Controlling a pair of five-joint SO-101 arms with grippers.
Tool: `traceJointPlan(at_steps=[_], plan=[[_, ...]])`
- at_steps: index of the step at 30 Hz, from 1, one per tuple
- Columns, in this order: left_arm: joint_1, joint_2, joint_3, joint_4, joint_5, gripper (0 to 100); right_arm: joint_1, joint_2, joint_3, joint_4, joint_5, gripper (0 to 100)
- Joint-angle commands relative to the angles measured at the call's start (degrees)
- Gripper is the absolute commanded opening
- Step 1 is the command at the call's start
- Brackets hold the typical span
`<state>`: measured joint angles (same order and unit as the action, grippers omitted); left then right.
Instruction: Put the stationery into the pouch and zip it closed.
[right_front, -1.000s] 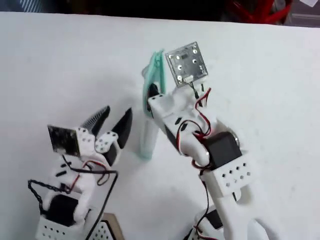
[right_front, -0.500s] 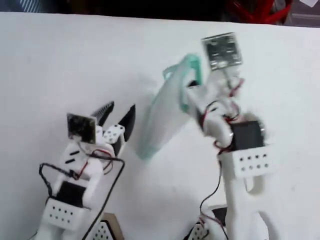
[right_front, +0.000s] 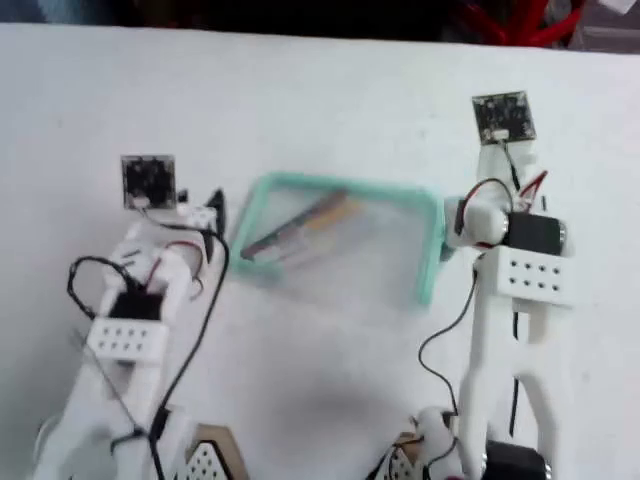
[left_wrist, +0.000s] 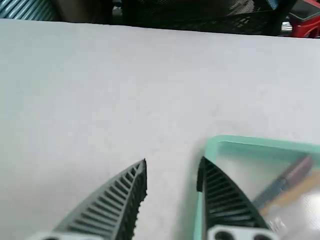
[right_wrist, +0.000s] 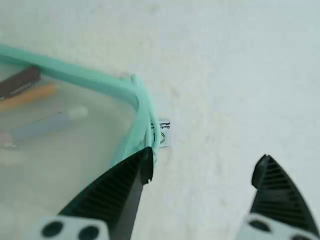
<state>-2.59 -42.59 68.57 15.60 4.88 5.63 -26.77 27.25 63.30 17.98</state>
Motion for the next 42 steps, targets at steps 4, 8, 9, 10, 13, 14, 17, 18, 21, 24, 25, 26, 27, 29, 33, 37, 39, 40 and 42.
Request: traceJointPlan(at_steps=[4, 8, 9, 10, 13, 14, 17, 18, 21, 24, 25, 26, 27, 29, 33, 37, 39, 40, 42], plan=[[-2.9, 7.2, -6.1, -1.5, -0.5, 9, -0.4, -5.0, -1.9, 0.0, 0.5, 25.2], [-2.0, 7.4, -5.8, -1.5, -0.5, 9, 0.0, -7.3, -1.6, 3.3, 0.7, 5.4], [-1.5, 7.4, -6.2, -1.2, -0.6, 9, 0.0, -8.1, -1.6, 4.5, 0.6, 0.5], [-1.5, 7.1, -6.2, -1.1, -1.3, 9, -0.1, -9.5, -1.6, 6.2, 0.6, 2.1], [-5.4, 1.9, -6.2, -1.1, -10.6, 9, -1.8, -15.7, -1.6, 9.6, 0.5, 2.8], [-6.6, -0.9, -6.1, -1.1, -13.3, 8, -2.8, -18.4, -1.2, 9.7, 0.5, 1.4], [-8.1, -11.6, -4.3, 0.4, -14.0, 8, -4.4, -27.1, 1.8, 11.0, 0.6, 1.9], [-8.5, -15.8, -3.3, 1.6, -12.7, 8, -5.0, -30.3, 3.5, 12.3, 0.6, 1.7], [-8.6, -29.5, 0.7, 10.9, -9.7, 8, -5.3, -41.0, 9.2, 15.8, 0.6, 1.8], [-7.7, -45.0, 5.2, 21.1, -9.1, 8, -5.8, -53.1, 17.6, 16.0, 0.5, 1.8], [-7.6, -50.4, 7.6, 23.0, -9.1, 8, -5.7, -57.4, 20.8, 14.0, 0.5, 1.8], [-7.6, -56.0, 10.8, 23.9, -9.1, 8, -5.6, -61.6, 24.9, 10.9, 0.5, 1.8], [-7.6, -61.1, 14.7, 23.6, -9.1, 8, -5.6, -65.6, 29.1, 7.7, 0.9, 1.8], [-7.7, -64.0, 20.1, 20.2, -9.1, 8, -5.4, -72.7, 38.1, 0.7, 1.1, 1.8], [-8.0, -57.9, 27.6, 11.0, -9.1, 8, -5.4, -76.2, 50.6, -6.9, 3.7, 1.8], [-7.6, -56.7, 28.7, 12.4, -9.1, 8, -5.5, -75.0, 60.2, -13.4, 2.2, 1.8], [-7.6, -56.5, 28.7, 14.9, -9.1, 8, -5.6, -76.3, 66.0, -17.7, 2.3, 1.8], [-7.6, -56.5, 28.7, 17.7, -9.1, 8, -5.8, -76.4, 69.5, -20.5, 2.3, 1.8], [-7.9, -56.5, 28.7, 25.8, -9.1, 8, -6.4, -75.8, 69.5, -20.4, 1.8, 1.8]])
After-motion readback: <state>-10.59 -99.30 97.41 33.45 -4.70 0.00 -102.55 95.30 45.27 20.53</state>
